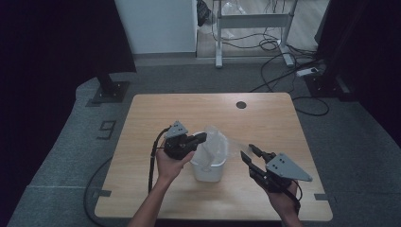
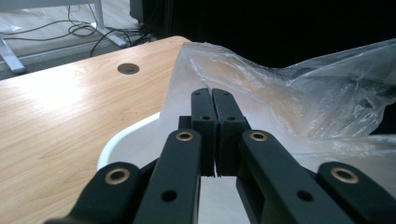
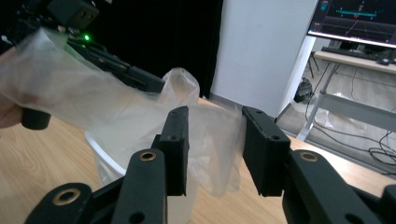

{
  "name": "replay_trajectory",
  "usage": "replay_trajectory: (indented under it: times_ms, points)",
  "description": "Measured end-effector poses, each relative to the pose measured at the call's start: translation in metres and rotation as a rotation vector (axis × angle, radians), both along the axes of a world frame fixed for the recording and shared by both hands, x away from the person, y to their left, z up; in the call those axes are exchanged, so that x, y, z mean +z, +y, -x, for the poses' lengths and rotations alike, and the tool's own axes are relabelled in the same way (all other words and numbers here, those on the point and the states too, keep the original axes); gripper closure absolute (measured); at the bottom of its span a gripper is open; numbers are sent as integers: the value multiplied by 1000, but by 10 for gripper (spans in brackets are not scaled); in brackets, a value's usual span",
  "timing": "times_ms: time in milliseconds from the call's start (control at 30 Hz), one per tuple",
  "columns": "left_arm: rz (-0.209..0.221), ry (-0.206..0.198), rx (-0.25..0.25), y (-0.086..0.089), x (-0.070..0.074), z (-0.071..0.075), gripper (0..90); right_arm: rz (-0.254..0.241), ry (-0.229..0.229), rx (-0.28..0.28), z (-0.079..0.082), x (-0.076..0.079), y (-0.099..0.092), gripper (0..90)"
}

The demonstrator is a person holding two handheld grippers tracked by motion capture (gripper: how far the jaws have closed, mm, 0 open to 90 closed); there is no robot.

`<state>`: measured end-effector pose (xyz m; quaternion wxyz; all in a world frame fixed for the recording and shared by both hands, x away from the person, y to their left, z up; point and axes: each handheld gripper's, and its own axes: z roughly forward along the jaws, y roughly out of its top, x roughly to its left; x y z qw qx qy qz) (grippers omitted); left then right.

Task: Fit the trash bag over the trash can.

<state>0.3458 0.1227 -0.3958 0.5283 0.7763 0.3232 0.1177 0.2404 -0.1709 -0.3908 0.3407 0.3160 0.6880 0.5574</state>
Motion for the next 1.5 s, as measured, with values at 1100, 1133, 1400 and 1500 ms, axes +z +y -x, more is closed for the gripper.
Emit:
replay_trajectory:
  times_ms: [1100, 1133, 1400, 1500]
  points:
    - [13, 11, -6, -2, -5, 3, 887, -56, -20, 109, -5, 33, 32, 606]
    - [13, 11, -5, -3, -5, 3, 887, -56, -20, 109, -5, 33, 32, 606]
    - [19, 17, -9, -3, -8, 3, 886, -29, 16, 124, -6, 27, 36, 606]
    - [18, 17, -7, -3, -9, 4, 886, -34, 66, 129, -18, 15, 41, 606]
